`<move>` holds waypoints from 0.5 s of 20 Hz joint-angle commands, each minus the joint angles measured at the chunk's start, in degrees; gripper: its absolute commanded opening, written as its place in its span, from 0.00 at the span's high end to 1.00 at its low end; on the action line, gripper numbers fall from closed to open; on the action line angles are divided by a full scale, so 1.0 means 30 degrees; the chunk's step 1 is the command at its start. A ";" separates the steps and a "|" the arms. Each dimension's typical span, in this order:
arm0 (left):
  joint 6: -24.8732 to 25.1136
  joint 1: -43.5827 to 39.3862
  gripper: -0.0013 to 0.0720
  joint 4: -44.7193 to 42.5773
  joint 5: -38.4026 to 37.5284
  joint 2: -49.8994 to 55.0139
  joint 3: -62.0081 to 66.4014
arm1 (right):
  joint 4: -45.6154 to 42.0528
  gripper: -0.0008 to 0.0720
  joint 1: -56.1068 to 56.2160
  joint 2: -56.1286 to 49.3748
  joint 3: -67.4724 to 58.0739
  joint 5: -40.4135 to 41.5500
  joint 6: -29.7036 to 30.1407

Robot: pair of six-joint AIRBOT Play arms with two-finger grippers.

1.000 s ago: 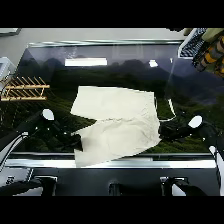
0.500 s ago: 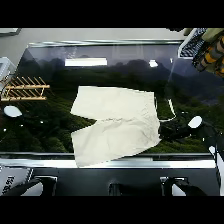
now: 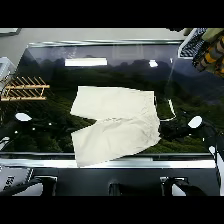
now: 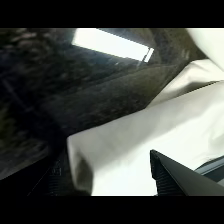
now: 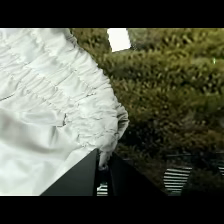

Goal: Fold the clothes and pants, and hang the long-sleeved shirts on hangers.

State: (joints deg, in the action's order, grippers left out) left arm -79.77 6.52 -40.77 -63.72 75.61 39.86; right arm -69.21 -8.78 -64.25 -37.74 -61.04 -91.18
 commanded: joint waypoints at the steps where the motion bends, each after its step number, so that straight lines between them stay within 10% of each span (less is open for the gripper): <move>1: 0.0816 -0.1494 0.14 0.1960 0.0896 0.1734 -0.0138 | 0.0080 0.94 0.0015 0.0007 0.0007 0.0007 -0.0408; 5: 0.0823 -0.2375 0.20 0.1967 0.0991 0.2382 -0.0138 | 0.0160 0.94 0.0015 0.0007 0.0007 0.0000 -0.0546; 8: 0.1035 -0.2127 0.97 0.2033 0.0903 0.2346 0.0168 | 0.0204 0.94 0.0015 0.0007 0.0007 -0.0029 -0.0546; 10: 0.1115 -0.1821 0.97 0.2033 0.0743 0.2317 0.1071 | 0.0204 0.94 0.0015 0.0007 0.0007 -0.0036 -0.0546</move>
State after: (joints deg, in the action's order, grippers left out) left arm -77.06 0.54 -35.42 -61.23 82.30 40.93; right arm -68.66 -8.78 -64.25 -37.74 -61.04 -92.64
